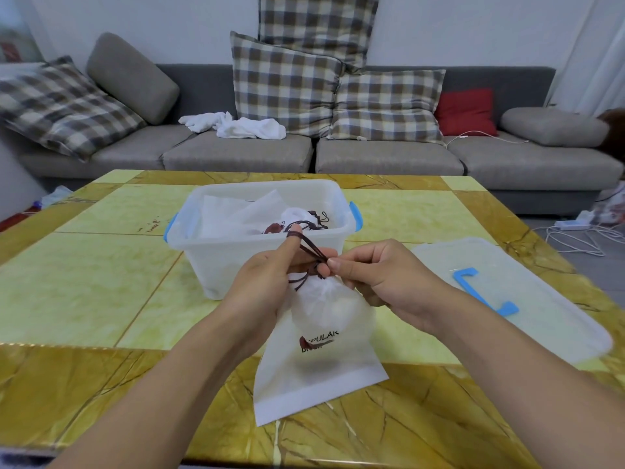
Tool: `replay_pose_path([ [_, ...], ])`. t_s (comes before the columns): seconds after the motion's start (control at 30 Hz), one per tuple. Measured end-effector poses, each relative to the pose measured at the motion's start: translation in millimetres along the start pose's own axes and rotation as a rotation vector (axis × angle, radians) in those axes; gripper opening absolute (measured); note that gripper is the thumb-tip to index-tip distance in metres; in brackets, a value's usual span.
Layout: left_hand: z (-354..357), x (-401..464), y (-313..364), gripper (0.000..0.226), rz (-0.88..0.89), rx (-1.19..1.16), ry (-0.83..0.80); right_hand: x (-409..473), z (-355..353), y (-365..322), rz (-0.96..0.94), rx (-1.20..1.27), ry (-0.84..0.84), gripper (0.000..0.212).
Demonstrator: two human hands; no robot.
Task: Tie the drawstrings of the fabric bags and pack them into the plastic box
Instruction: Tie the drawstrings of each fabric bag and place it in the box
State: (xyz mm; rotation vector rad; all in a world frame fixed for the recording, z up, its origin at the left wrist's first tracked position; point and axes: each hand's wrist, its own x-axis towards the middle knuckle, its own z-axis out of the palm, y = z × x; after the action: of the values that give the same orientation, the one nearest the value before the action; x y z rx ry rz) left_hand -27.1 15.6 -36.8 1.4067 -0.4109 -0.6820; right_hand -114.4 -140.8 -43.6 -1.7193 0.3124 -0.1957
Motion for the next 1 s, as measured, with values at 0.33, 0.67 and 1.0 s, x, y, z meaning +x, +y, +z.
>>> replay_pose_path([
  [0.33, -3, -4, -6, 0.031, 0.08, -0.066, -0.041, -2, 13, 0, 0.074, 0.136, 0.065, 0.02],
  [0.67, -3, 0, -11, 0.011, 0.238, 0.017, 0.141, -7, 8, -9, -0.028, 0.062, -0.05, 0.019],
  [1.0, -5, 0, -7, 0.026, 0.35, 0.219, 0.144, -11, 0, -12, -0.079, -0.024, -0.032, 0.005],
])
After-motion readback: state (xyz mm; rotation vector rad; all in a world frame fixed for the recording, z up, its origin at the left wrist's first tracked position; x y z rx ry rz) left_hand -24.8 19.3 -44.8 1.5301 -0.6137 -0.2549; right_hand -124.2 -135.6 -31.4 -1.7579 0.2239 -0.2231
